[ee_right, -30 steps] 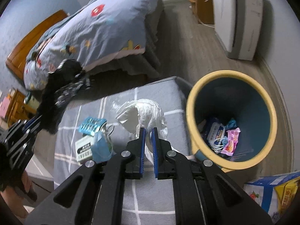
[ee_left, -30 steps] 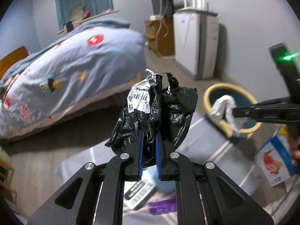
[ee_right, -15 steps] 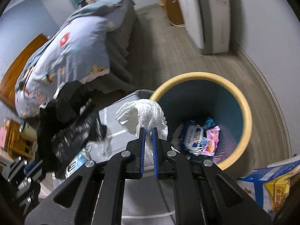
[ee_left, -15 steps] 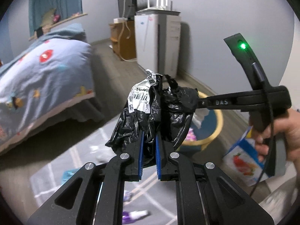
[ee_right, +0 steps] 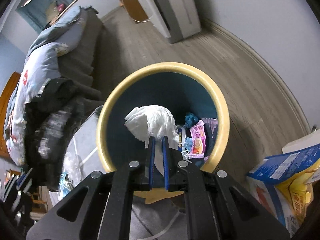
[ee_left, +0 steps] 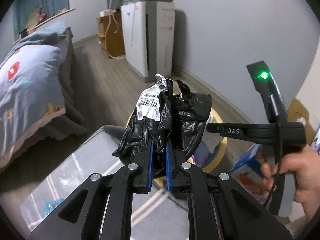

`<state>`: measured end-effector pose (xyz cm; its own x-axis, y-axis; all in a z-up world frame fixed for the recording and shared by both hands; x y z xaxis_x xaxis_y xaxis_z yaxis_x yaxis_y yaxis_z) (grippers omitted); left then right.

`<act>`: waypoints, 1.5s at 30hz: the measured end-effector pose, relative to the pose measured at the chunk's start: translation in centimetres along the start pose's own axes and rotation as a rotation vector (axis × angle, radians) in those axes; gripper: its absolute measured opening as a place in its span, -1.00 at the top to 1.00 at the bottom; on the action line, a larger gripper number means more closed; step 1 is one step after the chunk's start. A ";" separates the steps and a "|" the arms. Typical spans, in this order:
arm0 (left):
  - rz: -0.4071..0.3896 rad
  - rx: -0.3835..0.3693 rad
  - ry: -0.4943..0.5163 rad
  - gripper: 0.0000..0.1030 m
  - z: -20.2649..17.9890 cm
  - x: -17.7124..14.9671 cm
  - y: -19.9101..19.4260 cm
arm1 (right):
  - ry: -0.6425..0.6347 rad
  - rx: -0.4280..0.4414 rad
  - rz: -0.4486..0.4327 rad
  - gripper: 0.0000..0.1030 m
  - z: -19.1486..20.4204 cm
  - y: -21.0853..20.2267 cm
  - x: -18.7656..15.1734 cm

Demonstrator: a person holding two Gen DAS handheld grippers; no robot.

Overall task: Collect trash
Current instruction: 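Carry tissue and black bag over the bin and open both tools to drop them, then move both tools back over the cushion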

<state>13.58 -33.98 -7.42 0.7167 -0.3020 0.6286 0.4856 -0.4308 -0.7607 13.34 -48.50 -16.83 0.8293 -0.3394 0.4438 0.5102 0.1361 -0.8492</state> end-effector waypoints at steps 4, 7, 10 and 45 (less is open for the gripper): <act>0.026 0.024 0.022 0.77 -0.4 -0.1 2.5 | 0.027 0.008 -0.006 0.86 -0.5 0.7 0.0; 0.026 0.017 0.012 0.77 -0.1 -0.1 3.6 | 0.037 0.011 -0.036 0.86 -0.6 0.6 0.2; 0.006 0.016 0.004 0.77 0.0 0.4 4.0 | 0.045 0.020 -0.061 0.86 -0.6 0.6 0.6; -0.086 0.064 -0.132 -0.81 5.3 0.1 0.3 | -0.001 -0.020 -0.075 -0.89 0.7 0.1 1.6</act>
<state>16.41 -29.65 -8.42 0.7287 -0.1499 0.6682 0.5757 -0.3942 -0.7164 14.89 -48.39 -16.01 0.7891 -0.3472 0.5067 0.5663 0.0917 -0.8191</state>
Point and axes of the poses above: each gripper's, at about its wrist camera, not at the fingertips, and y roughly the way its jaws point, z to its left, x to its top, the point moved 7 cm from there along y, roughly the way its jaws point, and after that the axes turned 14 degrees about -y, right-handed, at the moved point
